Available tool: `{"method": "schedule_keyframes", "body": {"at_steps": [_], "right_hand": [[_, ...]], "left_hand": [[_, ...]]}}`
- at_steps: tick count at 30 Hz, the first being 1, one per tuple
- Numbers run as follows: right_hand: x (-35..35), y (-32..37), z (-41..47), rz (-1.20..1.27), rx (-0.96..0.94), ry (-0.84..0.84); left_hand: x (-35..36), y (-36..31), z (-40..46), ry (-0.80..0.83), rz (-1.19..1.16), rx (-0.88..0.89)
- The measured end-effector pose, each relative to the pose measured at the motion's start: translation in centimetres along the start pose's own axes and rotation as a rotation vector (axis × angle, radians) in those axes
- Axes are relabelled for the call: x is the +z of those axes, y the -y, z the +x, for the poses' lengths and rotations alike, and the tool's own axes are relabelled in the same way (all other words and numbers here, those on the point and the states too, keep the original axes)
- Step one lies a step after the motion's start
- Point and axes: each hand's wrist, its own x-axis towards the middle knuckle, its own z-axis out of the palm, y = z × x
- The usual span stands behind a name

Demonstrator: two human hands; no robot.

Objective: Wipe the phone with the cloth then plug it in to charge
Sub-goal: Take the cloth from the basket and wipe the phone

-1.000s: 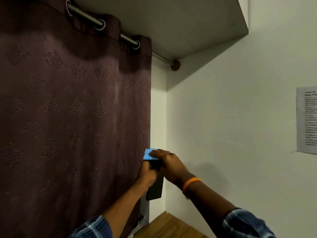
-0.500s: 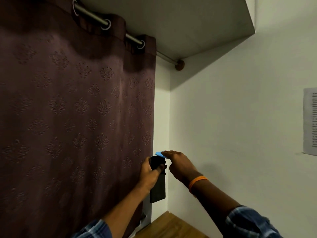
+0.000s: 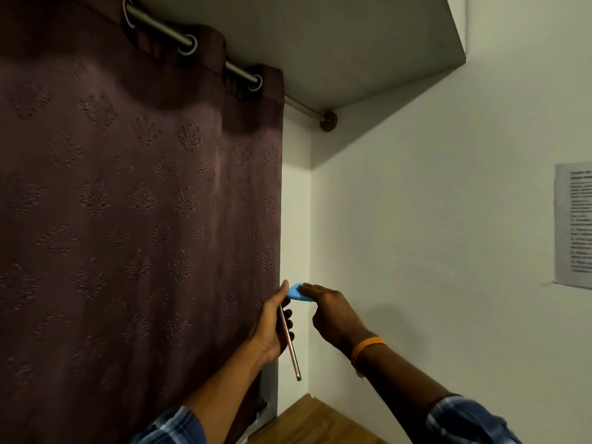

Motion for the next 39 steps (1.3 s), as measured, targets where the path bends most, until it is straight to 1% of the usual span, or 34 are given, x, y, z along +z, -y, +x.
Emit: {"method": "schedule_keyframes", "body": {"at_steps": [2, 5, 8, 10, 11, 13, 16, 18, 19, 21, 26, 28, 31, 34, 36, 38, 39], "right_hand": [[-0.1, 0.3, 0.1, 0.022, 0.001, -0.024], [-0.5, 1.0, 0.3, 0.080, 0.022, -0.088], [-0.7, 1.7, 0.2, 0.188, 0.070, -0.238], [-0.8, 2.0, 0.4, 0.252, 0.118, -0.289], [-0.8, 2.0, 0.5, 0.246, 0.106, -0.277], [-0.6, 1.8, 0.4, 0.166, 0.014, -0.211], [0.2, 1.1, 0.0, 0.029, -0.134, -0.029], [0.9, 0.5, -0.5, -0.035, -0.175, 0.078], [1.2, 0.2, -0.8, -0.052, -0.180, 0.101], [1.4, -0.3, -1.3, -0.082, -0.186, 0.118], [1.1, -1.9, -3.1, -0.240, -0.280, 0.147], [0.9, -3.1, -4.6, -0.310, -0.356, 0.172], [0.9, -4.7, -6.7, -0.511, -0.536, 0.143], [0.7, -6.1, -8.2, -0.650, -0.643, 0.193], [0.3, -6.5, -8.8, -0.681, -0.668, 0.202], [-0.2, -6.2, -9.1, -0.676, -0.628, 0.174], [-0.4, -5.9, -9.1, -0.626, -0.580, 0.153]], "left_hand": [[0.2, -0.1, 0.3, 0.039, -0.082, 0.030], [-0.1, -0.2, 0.5, 0.081, -0.160, -0.035], [-0.4, -0.2, 0.7, 0.092, -0.161, -0.052], [-0.6, -0.1, 0.7, 0.070, -0.145, -0.066], [-0.6, 0.0, 0.6, 0.063, -0.150, -0.073], [-0.5, 0.0, 0.6, 0.072, -0.168, -0.067], [0.0, -0.6, 0.8, 0.077, -0.216, -0.041], [0.2, -1.2, 0.9, 0.053, -0.230, -0.018], [0.3, -1.4, 1.1, 0.033, -0.217, 0.001], [0.1, -1.6, 1.3, 0.013, -0.180, 0.022], [-0.3, -1.5, 1.3, -0.038, -0.170, -0.024], [-0.2, -1.4, 1.2, -0.064, -0.172, -0.022], [-0.2, -1.2, 1.0, -0.112, -0.205, -0.011], [-0.4, -0.7, 1.1, -0.127, -0.138, 0.006], [-0.7, 0.0, 1.6, -0.135, -0.093, 0.009], [-1.1, 0.6, 2.1, -0.172, -0.085, 0.004], [-1.2, 0.8, 2.3, -0.196, -0.102, 0.012]]}}
